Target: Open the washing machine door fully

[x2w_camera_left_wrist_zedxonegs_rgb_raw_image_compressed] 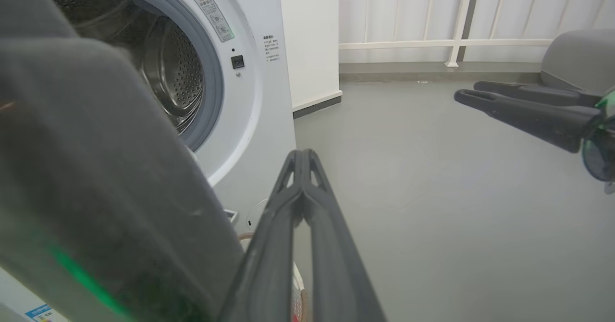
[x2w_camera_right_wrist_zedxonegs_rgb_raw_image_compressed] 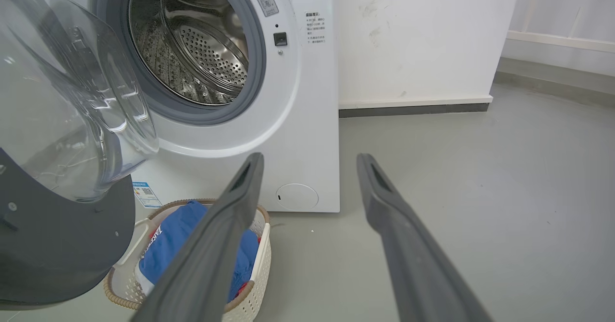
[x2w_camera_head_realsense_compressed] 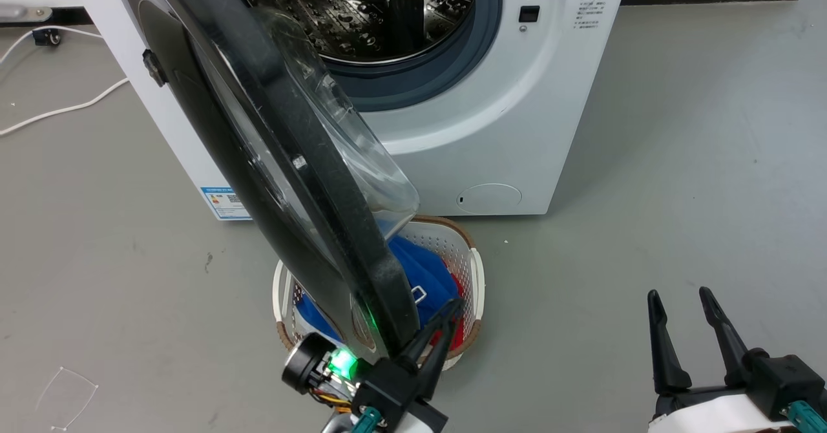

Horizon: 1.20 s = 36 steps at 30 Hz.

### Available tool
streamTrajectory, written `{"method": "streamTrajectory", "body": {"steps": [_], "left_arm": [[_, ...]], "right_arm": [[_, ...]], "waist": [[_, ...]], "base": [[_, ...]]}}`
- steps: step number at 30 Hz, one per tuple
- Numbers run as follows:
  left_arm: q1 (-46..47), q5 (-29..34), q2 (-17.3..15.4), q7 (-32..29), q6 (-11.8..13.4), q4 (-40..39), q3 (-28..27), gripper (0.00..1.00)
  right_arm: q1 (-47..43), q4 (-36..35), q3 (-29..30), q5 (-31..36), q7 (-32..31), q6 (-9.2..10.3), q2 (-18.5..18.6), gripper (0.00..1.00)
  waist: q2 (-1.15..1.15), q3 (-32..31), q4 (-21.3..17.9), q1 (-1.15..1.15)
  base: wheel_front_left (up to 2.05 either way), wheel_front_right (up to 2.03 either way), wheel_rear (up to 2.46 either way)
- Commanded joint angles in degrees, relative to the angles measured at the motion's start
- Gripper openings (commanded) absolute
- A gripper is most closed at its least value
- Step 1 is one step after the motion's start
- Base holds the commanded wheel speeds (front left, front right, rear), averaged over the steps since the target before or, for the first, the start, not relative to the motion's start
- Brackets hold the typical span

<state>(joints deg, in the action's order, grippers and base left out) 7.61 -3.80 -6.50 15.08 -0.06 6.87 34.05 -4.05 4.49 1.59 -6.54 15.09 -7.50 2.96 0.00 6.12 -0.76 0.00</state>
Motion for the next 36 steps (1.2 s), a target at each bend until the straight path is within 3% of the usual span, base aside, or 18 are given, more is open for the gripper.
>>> {"method": "streamTrajectory", "body": {"steps": [1,9,19,36], "left_arm": [[0.47,-0.03,0.03,0.14,0.33,0.29,-1.06,0.0],[-1.24,-0.24,-0.17,0.13,0.95,1.14,-5.08,0.0],[-4.83,0.83,0.12,0.14,0.07,0.21,-5.34,0.0],[-8.31,1.52,-0.73,0.08,1.02,-2.12,-8.3,0.0]], "right_arm": [[0.64,0.26,0.05,0.14,0.1,0.01,-0.15,1.0],[-0.73,0.67,0.15,-0.54,0.1,0.01,-0.15,1.0],[-2.41,1.15,-0.56,-0.91,0.1,0.01,-0.14,1.0],[-3.13,1.73,-0.71,-1.3,0.1,0.01,-0.14,1.0]], "waist": [[0.0,-0.06,0.21,0.0],[0.0,-1.75,2.53,0.0],[0.0,-3.86,8.16,0.0],[0.0,-3.23,16.62,0.0]], "base": [[0.0,0.0,0.0],[0.0,0.0,0.0],[0.0,0.0,0.0],[0.0,0.0,0.0]]}}
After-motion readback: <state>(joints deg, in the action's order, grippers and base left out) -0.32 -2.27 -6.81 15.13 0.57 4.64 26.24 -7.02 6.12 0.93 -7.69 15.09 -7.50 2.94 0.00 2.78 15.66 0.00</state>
